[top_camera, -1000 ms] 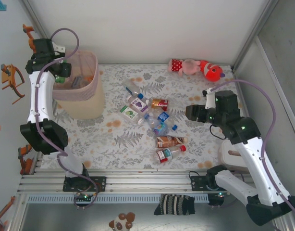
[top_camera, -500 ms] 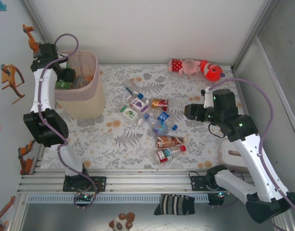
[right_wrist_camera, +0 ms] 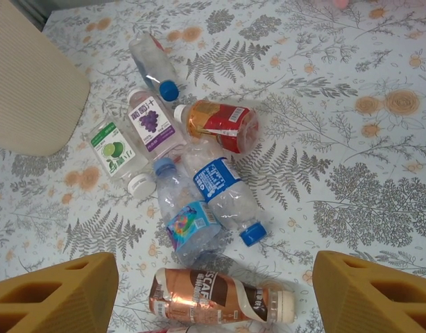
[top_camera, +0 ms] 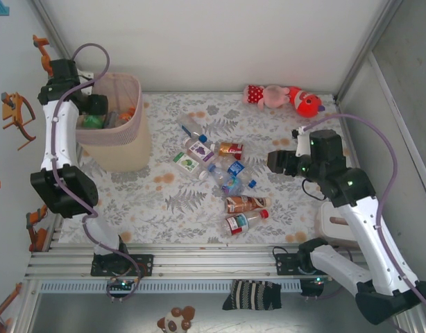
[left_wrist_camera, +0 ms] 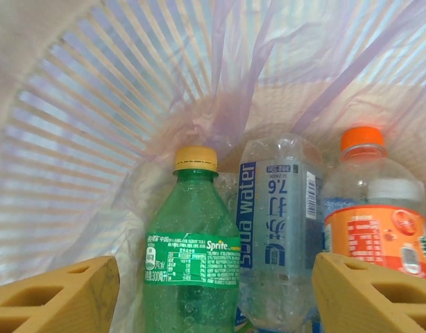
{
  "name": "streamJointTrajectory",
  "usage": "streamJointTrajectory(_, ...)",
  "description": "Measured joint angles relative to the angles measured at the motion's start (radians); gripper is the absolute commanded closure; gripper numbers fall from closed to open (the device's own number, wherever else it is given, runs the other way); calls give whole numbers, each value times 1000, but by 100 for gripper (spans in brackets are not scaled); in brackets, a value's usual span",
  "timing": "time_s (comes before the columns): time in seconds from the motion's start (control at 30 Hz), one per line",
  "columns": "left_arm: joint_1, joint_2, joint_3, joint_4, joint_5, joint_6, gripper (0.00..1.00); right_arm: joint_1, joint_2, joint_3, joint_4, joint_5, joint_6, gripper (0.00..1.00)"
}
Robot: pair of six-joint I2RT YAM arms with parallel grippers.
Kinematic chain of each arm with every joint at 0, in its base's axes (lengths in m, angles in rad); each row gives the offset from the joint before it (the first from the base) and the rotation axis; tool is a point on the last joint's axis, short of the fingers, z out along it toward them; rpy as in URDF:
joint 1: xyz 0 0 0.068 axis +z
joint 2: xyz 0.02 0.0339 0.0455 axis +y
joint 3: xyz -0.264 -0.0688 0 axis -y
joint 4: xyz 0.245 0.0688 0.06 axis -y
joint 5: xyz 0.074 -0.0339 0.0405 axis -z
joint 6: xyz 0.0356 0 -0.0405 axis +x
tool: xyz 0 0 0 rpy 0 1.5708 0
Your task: Put the plastic bottles in the bin
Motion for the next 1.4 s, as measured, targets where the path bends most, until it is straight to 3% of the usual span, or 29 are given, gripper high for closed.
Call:
streamJointTrajectory(0.27,0,-161,-97,49,109,-46,25,0,-21,-44,-2,0,92,27)
streamJointTrajectory(0.47,0,-319,-218,122,249,-103,25,0,-20,-83,-45,28,253,27)
streamJointTrajectory(0.67,0,-478,-410,239,462,-167,24,0,-21,-142,-106,73,510,29)
streamJointTrajectory(0.97,-11,-751,-794,511,739,-251,24,16,-88,-422,-108,44,929,34)
streamJointTrajectory(1.23,-110,-859,-1012,719,825,-233,24,79,-143,-582,-72,29,1176,37)
streamJointTrajectory(1.4,-121,-917,-1129,888,848,-283,24,145,-118,-652,22,16,1291,38)
